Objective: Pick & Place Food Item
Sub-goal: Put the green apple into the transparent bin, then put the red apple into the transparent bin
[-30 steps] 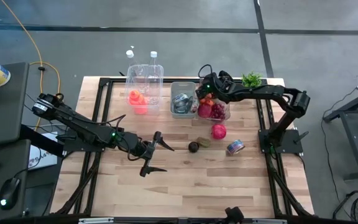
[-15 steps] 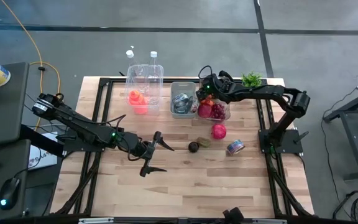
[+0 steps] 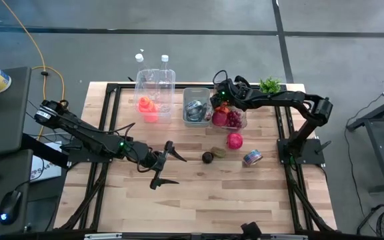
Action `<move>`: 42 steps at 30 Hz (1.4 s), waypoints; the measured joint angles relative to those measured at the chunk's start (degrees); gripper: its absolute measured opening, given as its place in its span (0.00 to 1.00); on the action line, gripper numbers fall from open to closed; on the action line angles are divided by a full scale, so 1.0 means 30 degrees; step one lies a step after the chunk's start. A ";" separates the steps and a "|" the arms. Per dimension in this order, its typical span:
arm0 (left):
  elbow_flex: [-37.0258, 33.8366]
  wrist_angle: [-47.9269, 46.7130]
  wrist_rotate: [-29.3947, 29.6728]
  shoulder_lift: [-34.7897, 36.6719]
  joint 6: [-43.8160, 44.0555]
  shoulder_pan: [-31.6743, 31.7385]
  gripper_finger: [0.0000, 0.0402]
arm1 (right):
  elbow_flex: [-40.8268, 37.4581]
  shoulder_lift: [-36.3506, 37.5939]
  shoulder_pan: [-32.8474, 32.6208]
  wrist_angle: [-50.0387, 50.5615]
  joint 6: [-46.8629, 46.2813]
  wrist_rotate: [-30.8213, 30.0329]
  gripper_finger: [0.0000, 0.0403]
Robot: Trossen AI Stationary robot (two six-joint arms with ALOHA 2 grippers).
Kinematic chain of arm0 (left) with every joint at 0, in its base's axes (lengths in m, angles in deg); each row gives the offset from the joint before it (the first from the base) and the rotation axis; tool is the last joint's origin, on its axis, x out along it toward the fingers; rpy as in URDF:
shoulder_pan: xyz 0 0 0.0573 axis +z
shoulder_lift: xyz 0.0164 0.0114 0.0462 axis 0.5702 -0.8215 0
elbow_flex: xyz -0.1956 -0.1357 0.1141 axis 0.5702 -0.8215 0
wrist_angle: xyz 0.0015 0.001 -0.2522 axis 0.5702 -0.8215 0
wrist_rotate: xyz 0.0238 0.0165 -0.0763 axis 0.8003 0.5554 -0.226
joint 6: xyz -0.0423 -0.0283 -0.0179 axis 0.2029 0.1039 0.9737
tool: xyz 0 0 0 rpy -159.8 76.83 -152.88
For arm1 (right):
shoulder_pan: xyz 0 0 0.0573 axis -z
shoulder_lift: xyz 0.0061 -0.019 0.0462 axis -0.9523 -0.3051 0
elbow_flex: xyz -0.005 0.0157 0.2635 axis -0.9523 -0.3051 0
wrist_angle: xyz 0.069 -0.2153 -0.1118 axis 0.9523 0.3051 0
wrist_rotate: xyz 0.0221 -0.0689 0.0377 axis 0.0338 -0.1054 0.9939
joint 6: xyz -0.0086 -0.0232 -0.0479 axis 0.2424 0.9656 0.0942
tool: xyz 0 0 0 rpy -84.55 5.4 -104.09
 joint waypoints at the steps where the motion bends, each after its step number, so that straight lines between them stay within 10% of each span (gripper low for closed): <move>1: 0.0000 0.0000 0.0000 0.0000 -0.0007 -0.0001 0.99 | -0.0003 0.0000 0.0000 -0.0004 0.0000 -0.0006 0.83; 21: 0.0000 -0.0254 0.0000 0.0000 -0.0007 -0.0006 0.99 | 0.0000 0.0058 -0.0718 -0.1601 0.1020 -0.0372 0.98; 33: 0.0000 -0.0721 0.0000 0.0000 -0.0007 -0.0003 0.99 | 0.0000 0.1498 -0.4474 -0.3294 0.5698 -0.9559 0.98; 42: 0.0000 -0.0772 0.0000 0.0000 0.0372 -0.0006 0.99 | 0.0000 0.3201 -0.9420 -0.0942 0.6836 -1.1714 0.98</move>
